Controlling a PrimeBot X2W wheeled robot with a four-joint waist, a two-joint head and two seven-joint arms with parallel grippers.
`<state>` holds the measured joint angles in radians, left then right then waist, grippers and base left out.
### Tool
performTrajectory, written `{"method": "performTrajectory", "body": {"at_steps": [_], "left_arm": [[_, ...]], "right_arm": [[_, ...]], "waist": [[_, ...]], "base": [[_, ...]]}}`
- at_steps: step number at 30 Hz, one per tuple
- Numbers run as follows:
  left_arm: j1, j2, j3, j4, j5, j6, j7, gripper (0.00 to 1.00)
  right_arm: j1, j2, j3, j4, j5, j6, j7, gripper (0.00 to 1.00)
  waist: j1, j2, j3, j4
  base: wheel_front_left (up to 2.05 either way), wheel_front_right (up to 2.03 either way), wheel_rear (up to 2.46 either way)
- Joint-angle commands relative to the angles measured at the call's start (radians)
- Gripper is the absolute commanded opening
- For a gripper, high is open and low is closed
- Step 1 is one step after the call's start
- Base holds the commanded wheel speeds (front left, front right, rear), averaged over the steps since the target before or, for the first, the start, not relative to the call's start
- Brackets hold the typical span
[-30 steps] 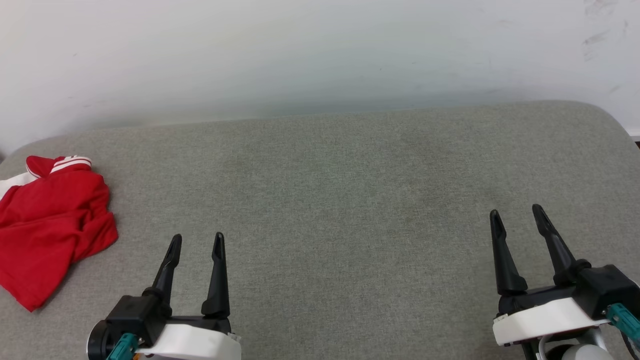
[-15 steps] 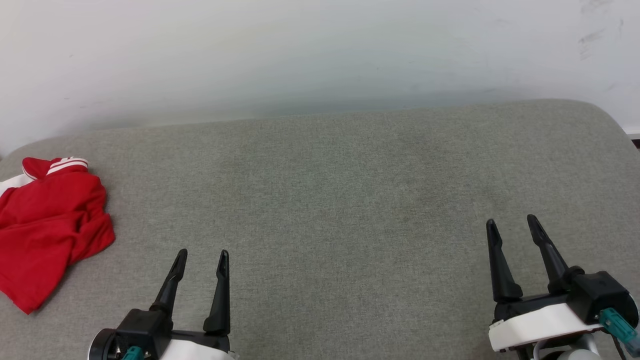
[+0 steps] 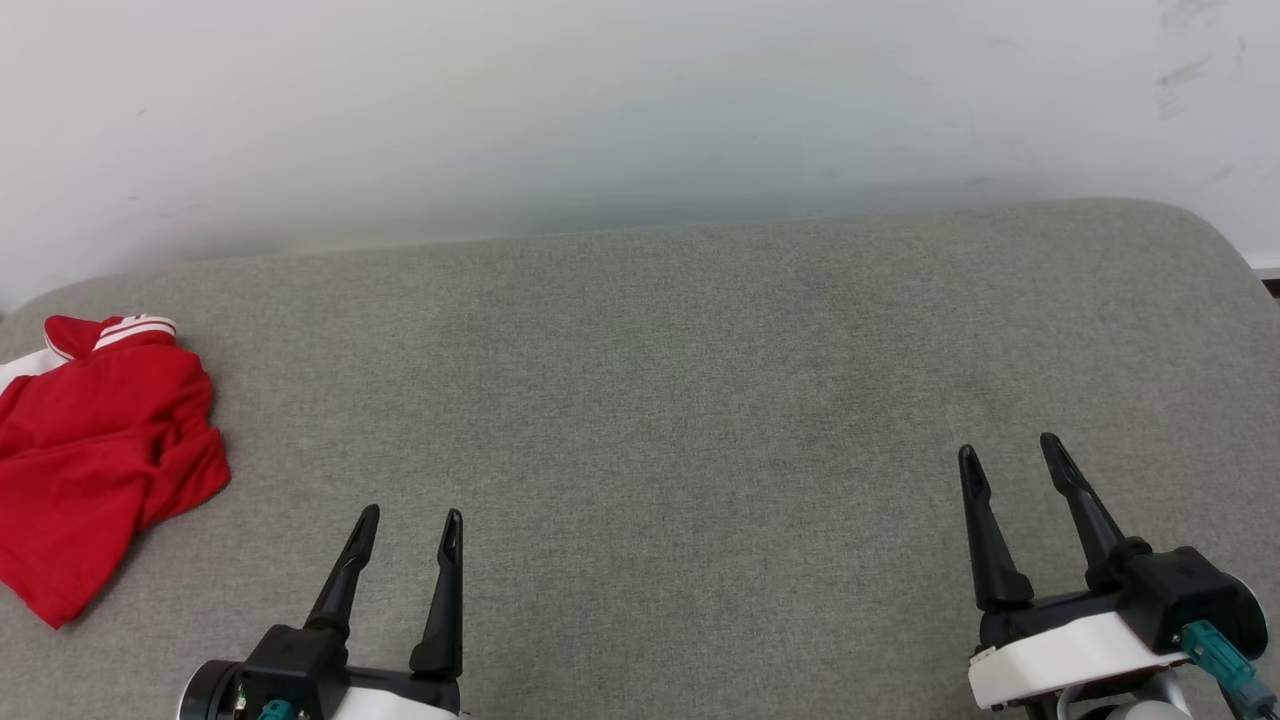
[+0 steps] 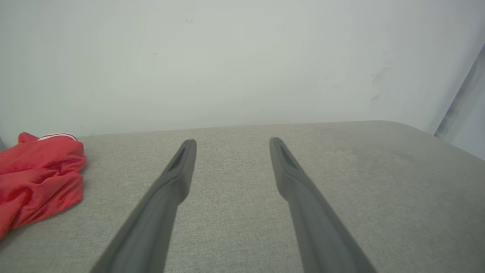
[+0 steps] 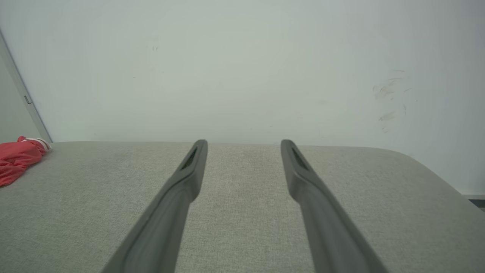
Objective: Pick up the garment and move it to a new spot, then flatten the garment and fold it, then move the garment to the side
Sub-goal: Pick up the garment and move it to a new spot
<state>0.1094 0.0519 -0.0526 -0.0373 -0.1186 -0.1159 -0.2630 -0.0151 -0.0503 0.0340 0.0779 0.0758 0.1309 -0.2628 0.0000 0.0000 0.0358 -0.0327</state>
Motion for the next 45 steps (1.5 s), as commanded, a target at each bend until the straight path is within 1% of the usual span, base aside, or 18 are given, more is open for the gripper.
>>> {"method": "performTrajectory", "body": {"at_steps": [1, 7, 13, 18, 27, 35, 45], "left_arm": [[0.002, -0.002, 0.005, 0.0, -0.002, -0.004, -0.003, 1.0], [-0.004, -0.002, 0.01, 0.007, -0.006, -0.008, -0.003, 1.0], [-0.011, -0.002, 0.023, 0.013, -0.006, -0.011, -0.003, 1.0], [-0.003, -0.002, 0.043, 0.012, -0.003, -0.012, -0.003, 1.0], [0.029, -0.002, 0.075, -0.011, -0.005, -0.013, -0.003, 1.0], [0.057, -0.002, 0.079, -0.021, 0.018, -0.014, -0.003, 1.0], [0.088, -0.002, 0.068, -0.032, 0.027, -0.015, -0.003, 1.0]], "right_arm": [[0.011, 0.0, 0.0, 0.003, 0.004, 0.0, -0.003, 1.0], [0.01, 0.0, 0.004, 0.004, 0.013, 0.0, -0.003, 1.0], [0.021, 0.0, 0.018, 0.001, 0.011, 0.0, -0.003, 1.0], [0.028, 0.0, 0.031, 0.004, 0.013, 0.0, -0.003, 1.0], [0.049, 0.0, 0.056, -0.001, 0.032, 0.0, -0.003, 1.0], [0.066, 0.0, 0.084, 0.008, 0.052, 0.0, -0.003, 1.0], [0.078, 0.0, 0.102, 0.007, 0.077, 0.0, -0.003, 1.0]], "waist": [[0.0, 0.0, -0.001, 0.001], [0.0, 0.0, -0.002, 0.01], [0.0, 0.0, -0.003, 0.055], [0.0, 0.0, -0.011, 0.118], [0.0, 0.0, -0.04, 0.261], [0.0, 0.0, -0.069, 0.382], [0.0, 0.0, -0.078, 0.478]], "base": [[0.0, 0.0, 0.0], [0.0, 0.0, 0.0], [0.0, 0.0, 0.0], [0.0, 0.0, 0.0], [0.0, 0.0, 0.0], [0.0, 0.0, 0.0], [0.0, 0.0, 0.0]]}}
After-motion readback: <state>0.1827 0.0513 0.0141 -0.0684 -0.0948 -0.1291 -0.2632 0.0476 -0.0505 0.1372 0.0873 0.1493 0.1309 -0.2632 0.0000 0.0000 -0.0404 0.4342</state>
